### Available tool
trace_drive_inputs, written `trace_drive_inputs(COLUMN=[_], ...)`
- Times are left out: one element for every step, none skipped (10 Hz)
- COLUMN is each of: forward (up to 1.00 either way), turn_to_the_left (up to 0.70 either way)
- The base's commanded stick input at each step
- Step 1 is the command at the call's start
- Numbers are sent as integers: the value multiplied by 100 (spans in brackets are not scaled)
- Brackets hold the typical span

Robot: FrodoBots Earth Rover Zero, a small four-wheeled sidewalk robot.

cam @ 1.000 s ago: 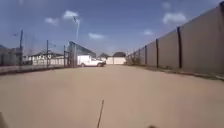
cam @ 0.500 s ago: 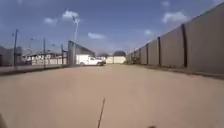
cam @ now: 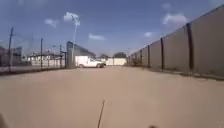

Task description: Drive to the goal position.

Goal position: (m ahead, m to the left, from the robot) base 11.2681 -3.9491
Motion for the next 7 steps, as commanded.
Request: trace_drive_inputs(forward=[100, 100, 100, 100, 100, 100, 100], turn_to_the_left=[0, 0, 0, 0, 0, 0, 0])
